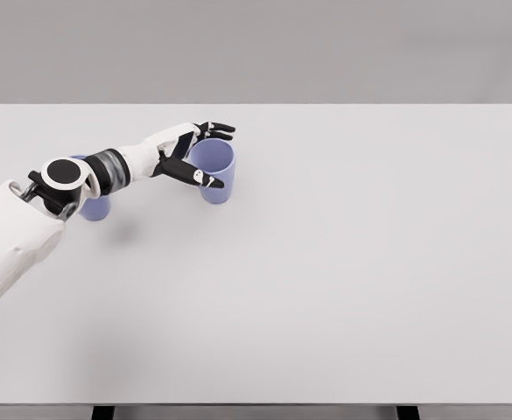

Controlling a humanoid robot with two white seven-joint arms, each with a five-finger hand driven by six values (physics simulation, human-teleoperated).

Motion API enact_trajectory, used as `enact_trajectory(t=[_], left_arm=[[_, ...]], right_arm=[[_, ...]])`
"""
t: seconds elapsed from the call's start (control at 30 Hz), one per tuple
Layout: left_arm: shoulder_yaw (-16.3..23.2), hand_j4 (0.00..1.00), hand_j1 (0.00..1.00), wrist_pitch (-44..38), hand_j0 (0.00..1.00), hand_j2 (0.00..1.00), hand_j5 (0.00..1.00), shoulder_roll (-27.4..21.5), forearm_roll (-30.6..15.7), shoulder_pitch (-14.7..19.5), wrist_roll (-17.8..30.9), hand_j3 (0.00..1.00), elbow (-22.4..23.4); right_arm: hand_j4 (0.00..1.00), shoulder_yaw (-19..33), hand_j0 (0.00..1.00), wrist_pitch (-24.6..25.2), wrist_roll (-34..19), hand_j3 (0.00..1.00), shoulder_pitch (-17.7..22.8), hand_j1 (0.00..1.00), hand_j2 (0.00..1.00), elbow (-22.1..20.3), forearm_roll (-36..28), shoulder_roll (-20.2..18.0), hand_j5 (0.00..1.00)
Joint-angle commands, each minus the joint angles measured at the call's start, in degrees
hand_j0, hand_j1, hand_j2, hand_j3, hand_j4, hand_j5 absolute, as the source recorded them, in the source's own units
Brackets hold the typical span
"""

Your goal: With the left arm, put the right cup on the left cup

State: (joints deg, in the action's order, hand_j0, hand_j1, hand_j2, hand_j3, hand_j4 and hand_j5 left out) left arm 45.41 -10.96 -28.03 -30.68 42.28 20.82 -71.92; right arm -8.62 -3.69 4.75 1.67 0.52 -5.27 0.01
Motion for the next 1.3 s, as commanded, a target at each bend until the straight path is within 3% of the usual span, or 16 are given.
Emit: enact_trajectory(t=[0.0, 0.83, 1.27], left_arm=[[0.12, 0.85, 0.85, -0.03, 0.85, 0.85, 0.85, -0.01, 0.01, 0.0, 0.1, 0.85, 0.03], [0.12, 0.99, 0.99, 0.59, 0.99, 0.99, 0.99, -0.1, 0.36, -0.35, 0.19, 0.99, -0.33], [0.12, 0.98, 0.98, 0.59, 0.98, 0.98, 0.98, -0.54, 1.77, -0.35, 0.19, 0.98, -0.5]], right_arm=[[1.0, 0.0, 1.0, 0.0, 0.0, 1.0, 0.0, 1.0, 1.0, 0.01, -0.01, -0.01, 1.0], [1.0, 0.0, 1.0, 0.0, 0.0, 1.0, 0.0, 1.0, 1.0, 0.01, -0.01, -0.01, 1.0], [1.0, 0.0, 1.0, 0.0, 0.0, 1.0, 0.0, 1.0, 1.0, 0.01, -0.01, -0.01, 1.0]])
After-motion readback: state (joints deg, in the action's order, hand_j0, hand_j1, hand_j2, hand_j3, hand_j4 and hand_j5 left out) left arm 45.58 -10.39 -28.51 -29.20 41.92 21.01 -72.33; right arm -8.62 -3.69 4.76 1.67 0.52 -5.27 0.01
